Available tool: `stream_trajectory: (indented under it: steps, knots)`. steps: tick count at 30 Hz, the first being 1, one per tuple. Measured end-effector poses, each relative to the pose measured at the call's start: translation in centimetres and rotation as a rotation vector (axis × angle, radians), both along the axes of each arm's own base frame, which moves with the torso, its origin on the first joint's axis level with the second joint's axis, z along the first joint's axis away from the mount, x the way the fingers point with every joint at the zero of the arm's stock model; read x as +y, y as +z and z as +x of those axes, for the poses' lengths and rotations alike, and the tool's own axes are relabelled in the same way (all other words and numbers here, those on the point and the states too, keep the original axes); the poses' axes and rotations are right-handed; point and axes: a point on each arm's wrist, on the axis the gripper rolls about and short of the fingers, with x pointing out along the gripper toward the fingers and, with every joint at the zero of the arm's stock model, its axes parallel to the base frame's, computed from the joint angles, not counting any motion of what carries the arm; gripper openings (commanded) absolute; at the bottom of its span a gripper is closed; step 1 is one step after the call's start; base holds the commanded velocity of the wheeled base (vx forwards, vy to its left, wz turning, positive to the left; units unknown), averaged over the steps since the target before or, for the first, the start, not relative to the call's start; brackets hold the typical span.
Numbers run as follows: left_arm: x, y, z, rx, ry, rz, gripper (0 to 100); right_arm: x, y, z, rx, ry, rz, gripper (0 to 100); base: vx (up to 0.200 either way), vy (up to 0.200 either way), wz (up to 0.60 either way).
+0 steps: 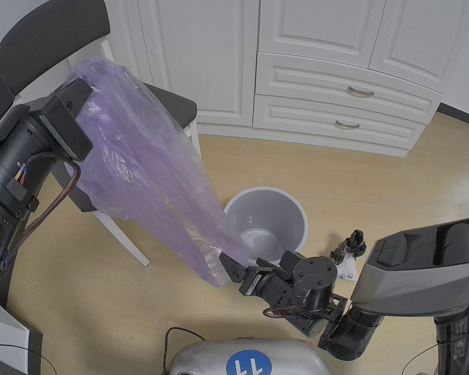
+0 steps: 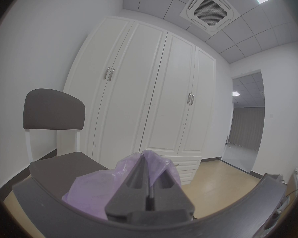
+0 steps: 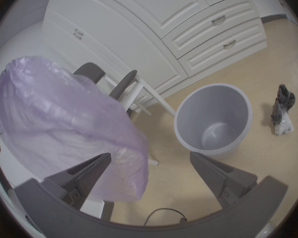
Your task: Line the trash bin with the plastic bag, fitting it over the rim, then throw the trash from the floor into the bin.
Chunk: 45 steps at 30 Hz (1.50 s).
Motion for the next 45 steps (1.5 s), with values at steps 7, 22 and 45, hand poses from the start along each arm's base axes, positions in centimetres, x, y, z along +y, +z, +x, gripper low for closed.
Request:
stream_trajectory:
  steps: [7,22,45]
  knots:
    - [-0.1,0.0,0.0,0.001,0.000,0.000,0,3.0,-1.5,0.6,0.011,-0.064,0.091,100,0.000,0.000,0.00]
    - [-0.7,-0.1,0.4,0.009,-0.010,0.004,0,5.5,-2.9,-1.2,0.021,-0.003,0.084,100,0.000,0.000,0.00]
    - [-1.9,-0.4,0.8,0.036,-0.013,-0.007,0,6.5,-4.3,-1.3,0.024,0.012,0.070,100,0.000,0.000,0.00]
